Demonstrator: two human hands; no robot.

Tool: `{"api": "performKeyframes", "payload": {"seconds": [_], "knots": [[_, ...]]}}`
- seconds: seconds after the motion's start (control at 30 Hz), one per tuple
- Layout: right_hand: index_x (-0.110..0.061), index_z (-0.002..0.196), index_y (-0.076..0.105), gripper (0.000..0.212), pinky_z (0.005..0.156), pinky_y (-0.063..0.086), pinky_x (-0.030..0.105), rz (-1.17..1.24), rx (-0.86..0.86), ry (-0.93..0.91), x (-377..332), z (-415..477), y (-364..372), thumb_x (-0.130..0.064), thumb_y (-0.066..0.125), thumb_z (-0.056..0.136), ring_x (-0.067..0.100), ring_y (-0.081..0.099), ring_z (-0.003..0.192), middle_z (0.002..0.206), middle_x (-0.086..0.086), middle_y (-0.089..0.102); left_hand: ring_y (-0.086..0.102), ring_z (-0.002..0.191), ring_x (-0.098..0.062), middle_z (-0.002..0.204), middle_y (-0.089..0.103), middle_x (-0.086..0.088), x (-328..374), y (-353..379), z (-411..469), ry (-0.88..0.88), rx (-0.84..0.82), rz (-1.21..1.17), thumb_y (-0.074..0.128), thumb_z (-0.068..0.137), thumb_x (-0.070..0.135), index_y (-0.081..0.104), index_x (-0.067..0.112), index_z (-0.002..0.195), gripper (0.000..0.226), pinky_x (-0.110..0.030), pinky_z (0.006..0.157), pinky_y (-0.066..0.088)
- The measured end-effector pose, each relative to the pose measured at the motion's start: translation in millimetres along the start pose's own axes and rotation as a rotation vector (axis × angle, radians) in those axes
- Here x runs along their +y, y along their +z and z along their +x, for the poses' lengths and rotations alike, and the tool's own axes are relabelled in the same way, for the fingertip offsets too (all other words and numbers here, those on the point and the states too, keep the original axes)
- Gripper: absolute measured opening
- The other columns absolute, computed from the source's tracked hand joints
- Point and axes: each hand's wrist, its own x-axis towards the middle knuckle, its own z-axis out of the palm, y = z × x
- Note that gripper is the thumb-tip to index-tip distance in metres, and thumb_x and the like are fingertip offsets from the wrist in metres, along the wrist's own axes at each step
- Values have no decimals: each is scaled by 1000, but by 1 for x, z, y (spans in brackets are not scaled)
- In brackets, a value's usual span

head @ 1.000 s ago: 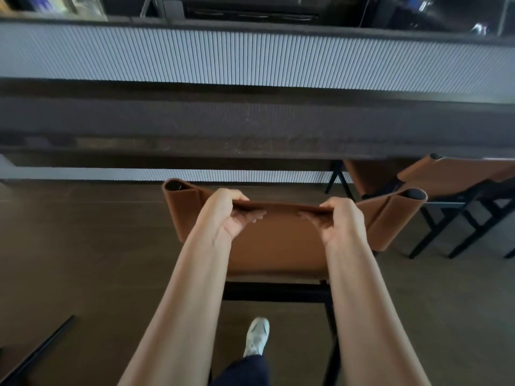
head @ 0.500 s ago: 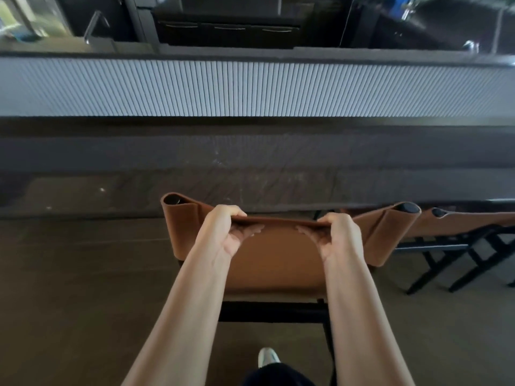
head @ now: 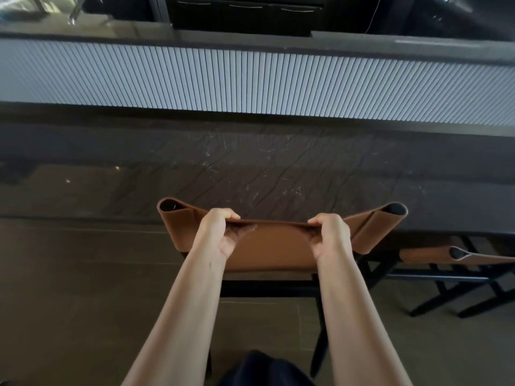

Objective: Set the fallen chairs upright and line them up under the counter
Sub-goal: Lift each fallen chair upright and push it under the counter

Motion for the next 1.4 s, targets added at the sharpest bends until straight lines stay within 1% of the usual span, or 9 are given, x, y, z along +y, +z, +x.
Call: {"api": "performKeyframes", "payload": {"seconds": [0.23,0.4,0.63,0.77,0.83,0.97,1.13,1.27,1.4], "knots": [[7,102,55,26,46,55,35,-68,-5,79,22,26,-14,19,49,80,36,61,75,92,22,55,61,93,-42,96,58,-23,-18,-22,28,-51,32,-21,40,84,-17,54,-1,87,21,-51,76,56],[3,91,55,16,47,54,33,-88,-5,60,18,28,-5,15,49,82,32,61,69,90,20,56,59,96,-41,91,55,-19,-12,-19,33,-56,-28,-1,42,85,-15,54,1,82,20,-50,72,58],[2,115,51,27,48,55,37,-58,53,40,26,27,-7,9,53,88,35,62,82,107,24,56,59,109,-49,101,54,-23,-8,-25,31,-122,-11,0,56,89,-4,54,-3,97,9,-48,60,60],[2,111,51,21,48,58,40,-89,23,36,37,22,-15,2,54,91,35,65,81,102,23,58,52,111,-55,136,35,-25,-4,-34,33,-230,23,-52,66,90,21,33,12,143,63,-51,69,59],[6,108,51,18,47,56,42,-85,-22,49,41,18,-18,6,49,90,37,63,77,98,24,56,49,113,-57,147,25,-27,-5,-40,30,-262,22,-62,68,89,25,26,15,149,74,-52,74,57],[8,105,52,21,50,58,49,-35,-28,31,48,15,-27,13,43,87,47,59,88,104,26,52,53,112,-53,136,38,-33,-13,-48,23,-298,4,-35,63,91,13,36,2,137,55,-48,68,58],[8,111,52,26,48,57,48,12,-18,30,60,2,-44,15,44,87,50,60,88,103,29,51,55,112,-48,118,52,-32,-20,-57,8,-299,-13,46,45,90,-10,51,-9,101,13,-48,84,55],[7,108,51,26,47,57,48,23,-9,-15,64,-7,-49,16,41,87,47,60,84,104,28,51,54,115,-46,99,54,-25,-25,-64,3,-275,-50,75,43,91,-11,52,-5,90,10,-49,94,51],[4,91,50,18,48,56,48,-5,-9,-34,68,-10,-52,17,40,86,44,60,81,100,27,52,57,114,-44,99,57,-25,-32,-70,-1,-241,-55,92,43,91,-11,52,-3,90,12,-47,88,53]]}}
